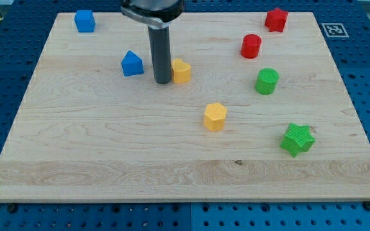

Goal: Push the yellow heart towards the top center of the board

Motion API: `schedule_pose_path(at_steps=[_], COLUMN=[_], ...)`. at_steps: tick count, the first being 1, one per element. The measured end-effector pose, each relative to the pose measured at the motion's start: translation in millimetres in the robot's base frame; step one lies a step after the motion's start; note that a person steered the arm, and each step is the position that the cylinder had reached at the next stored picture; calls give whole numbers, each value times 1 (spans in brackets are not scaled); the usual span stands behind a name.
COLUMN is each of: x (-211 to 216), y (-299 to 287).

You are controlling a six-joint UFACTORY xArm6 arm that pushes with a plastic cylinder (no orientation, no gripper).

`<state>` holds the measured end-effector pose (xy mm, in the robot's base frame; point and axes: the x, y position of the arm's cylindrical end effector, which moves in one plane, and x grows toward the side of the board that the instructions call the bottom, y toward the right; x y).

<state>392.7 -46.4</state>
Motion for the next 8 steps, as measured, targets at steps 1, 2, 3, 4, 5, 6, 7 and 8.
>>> schedule_pose_path(at_steps=[1, 2, 3, 4, 5, 6, 7, 8], x=[-3, 20, 29, 13, 9, 9, 6, -7], y=[0, 2, 19, 52, 54, 54, 51, 54])
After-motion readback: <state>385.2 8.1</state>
